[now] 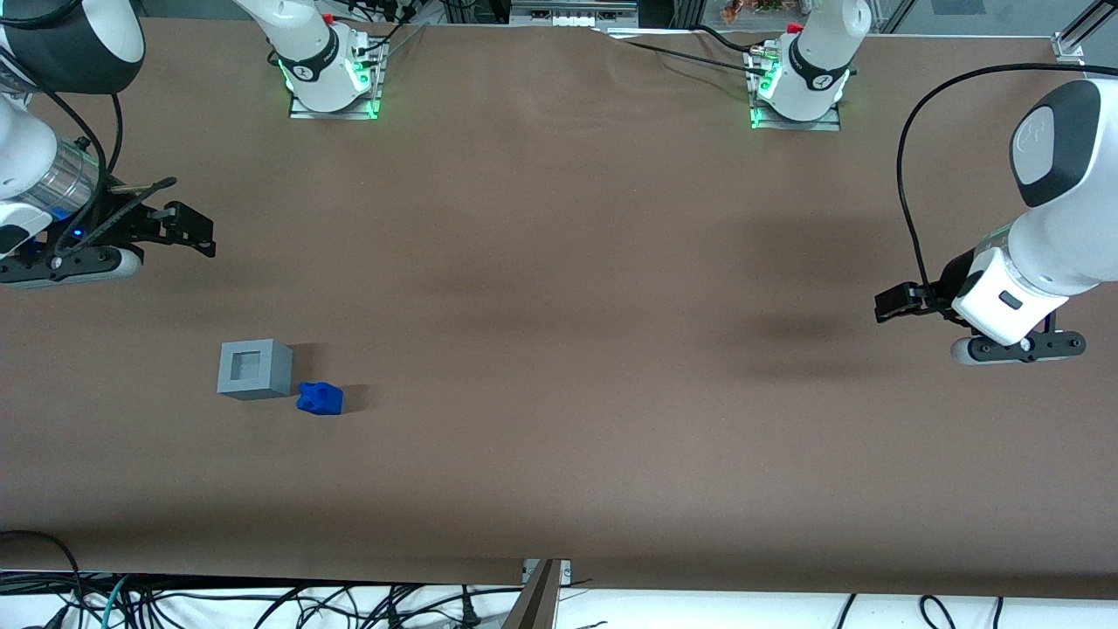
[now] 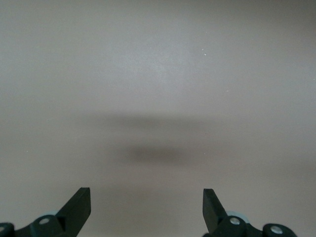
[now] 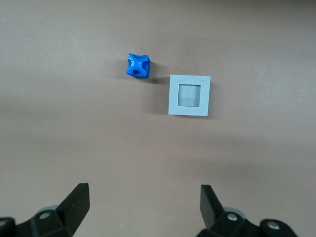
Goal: Insert blue part into gray base with right arm
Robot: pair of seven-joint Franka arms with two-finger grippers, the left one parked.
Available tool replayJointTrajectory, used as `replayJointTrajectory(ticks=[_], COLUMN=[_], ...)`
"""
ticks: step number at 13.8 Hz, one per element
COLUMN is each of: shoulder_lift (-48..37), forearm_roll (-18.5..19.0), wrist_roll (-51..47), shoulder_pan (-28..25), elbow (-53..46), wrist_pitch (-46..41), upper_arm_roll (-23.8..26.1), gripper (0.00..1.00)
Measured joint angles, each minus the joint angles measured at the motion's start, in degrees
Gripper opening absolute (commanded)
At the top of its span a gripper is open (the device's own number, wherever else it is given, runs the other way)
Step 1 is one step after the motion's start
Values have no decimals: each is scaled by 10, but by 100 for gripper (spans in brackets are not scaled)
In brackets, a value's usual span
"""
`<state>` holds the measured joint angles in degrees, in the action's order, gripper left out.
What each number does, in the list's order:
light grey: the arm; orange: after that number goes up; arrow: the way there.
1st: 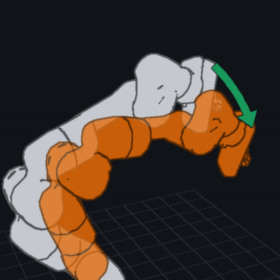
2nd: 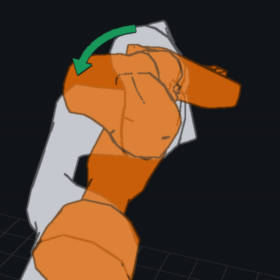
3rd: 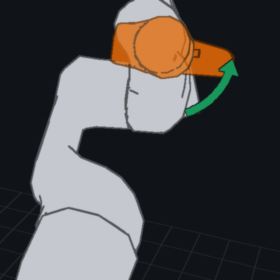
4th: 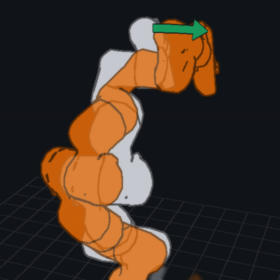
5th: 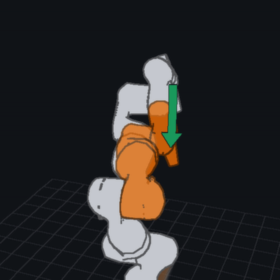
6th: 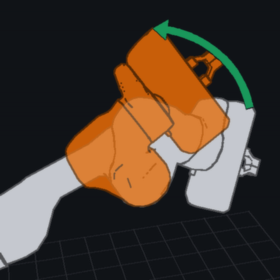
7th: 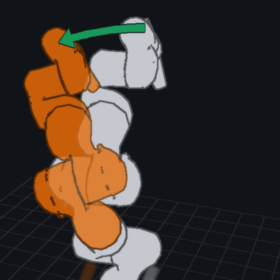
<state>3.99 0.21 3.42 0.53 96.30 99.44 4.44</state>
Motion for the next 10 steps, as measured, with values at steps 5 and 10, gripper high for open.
replayJointTrajectory(ticks=[5,10], shoulder_lift=[0,0], forearm_roll=[0,0], wrist_roll=[0,0], shoulder_pan=[0,0], elbow=[0,0], wrist_pitch=[-1,-5], upper_arm_roll=[0,0], gripper=[99,99])
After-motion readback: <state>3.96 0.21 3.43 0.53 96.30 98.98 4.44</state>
